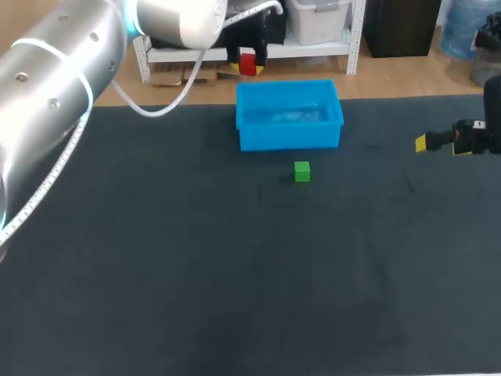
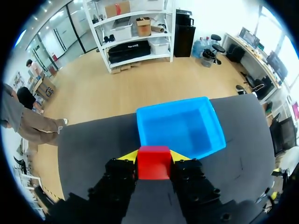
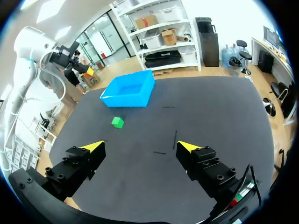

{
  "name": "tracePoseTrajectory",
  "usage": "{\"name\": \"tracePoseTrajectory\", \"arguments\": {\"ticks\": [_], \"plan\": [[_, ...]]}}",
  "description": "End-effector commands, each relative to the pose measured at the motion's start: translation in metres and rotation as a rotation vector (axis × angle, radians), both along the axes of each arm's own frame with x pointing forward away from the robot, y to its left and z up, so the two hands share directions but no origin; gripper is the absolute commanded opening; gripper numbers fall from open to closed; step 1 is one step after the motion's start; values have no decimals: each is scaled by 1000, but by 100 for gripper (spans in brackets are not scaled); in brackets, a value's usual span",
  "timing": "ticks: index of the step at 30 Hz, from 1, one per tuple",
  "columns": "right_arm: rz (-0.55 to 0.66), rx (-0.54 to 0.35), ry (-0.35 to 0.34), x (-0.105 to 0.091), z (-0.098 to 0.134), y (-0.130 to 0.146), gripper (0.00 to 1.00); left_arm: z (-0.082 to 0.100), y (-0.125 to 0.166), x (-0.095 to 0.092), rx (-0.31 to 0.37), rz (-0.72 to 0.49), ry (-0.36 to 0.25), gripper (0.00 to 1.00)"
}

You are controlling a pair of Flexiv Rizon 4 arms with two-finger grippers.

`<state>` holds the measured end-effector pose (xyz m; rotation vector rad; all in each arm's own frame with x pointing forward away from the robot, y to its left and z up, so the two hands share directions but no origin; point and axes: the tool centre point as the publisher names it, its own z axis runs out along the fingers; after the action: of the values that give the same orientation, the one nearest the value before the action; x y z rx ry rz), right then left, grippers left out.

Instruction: Use the left arm to pick the red cube and place it into the blue plastic box first, then use the right arm to grasp the green cube and put it into the same blue plastic box after the first action is fully finished.

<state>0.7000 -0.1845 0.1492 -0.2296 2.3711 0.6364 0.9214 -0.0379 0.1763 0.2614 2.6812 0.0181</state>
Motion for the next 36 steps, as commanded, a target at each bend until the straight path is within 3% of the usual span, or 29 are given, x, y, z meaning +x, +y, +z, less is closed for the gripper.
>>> {"name": "tracePoseTrajectory", "arguments": {"ticks": [1,36], "plan": [[1,0,1,0,0,0,100,1,-6,13,12,-4,45,0],[1,0,1,0,0,0,100,-29,-17,32,32,-29,63,0]]}}
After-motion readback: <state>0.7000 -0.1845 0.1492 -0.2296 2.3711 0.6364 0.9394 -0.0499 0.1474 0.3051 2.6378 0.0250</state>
